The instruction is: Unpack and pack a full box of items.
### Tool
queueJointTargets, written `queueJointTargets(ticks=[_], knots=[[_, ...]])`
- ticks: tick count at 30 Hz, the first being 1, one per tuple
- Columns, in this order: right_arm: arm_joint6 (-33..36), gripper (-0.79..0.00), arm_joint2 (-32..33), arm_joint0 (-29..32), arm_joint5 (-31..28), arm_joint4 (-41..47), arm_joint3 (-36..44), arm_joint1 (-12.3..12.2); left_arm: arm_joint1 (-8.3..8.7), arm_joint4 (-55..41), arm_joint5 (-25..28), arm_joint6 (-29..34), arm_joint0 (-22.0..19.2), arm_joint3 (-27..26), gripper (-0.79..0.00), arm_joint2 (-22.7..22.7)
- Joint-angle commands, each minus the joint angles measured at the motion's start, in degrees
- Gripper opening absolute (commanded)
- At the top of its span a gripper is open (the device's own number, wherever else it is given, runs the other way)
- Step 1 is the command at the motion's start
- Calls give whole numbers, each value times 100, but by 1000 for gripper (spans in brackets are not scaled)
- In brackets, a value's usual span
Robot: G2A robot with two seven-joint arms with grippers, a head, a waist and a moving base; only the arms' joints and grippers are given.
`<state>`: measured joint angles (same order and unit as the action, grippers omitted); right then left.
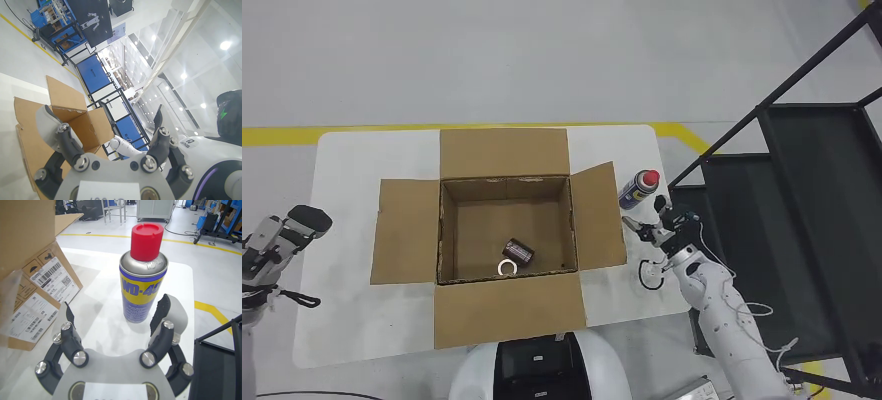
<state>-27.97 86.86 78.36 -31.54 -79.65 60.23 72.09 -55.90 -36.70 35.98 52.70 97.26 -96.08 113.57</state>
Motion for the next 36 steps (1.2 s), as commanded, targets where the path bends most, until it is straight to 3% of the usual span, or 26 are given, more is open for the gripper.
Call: queueJointTargets(ticks=[1,14,15,17,30,36], knots=[[-44,0,-99,-225,149,-52,-258,18,0,0,0,0,0,0,0,0],[-339,0,-582,-1174,611,104,-1423,159,0,0,0,0,0,0,0,0],[-357,-225,-601,-1194,622,106,-1454,164,0,0,0,0,0,0,0,0],[-411,-785,-656,-1254,649,123,-1550,178,0,0,0,0,0,0,0,0],[-548,-785,-768,-1367,855,551,-1772,250,0,0,0,0,0,0,0,0],[-1181,-785,-600,-1056,1052,560,-1205,194,0,0,0,0,0,0,0,0]])
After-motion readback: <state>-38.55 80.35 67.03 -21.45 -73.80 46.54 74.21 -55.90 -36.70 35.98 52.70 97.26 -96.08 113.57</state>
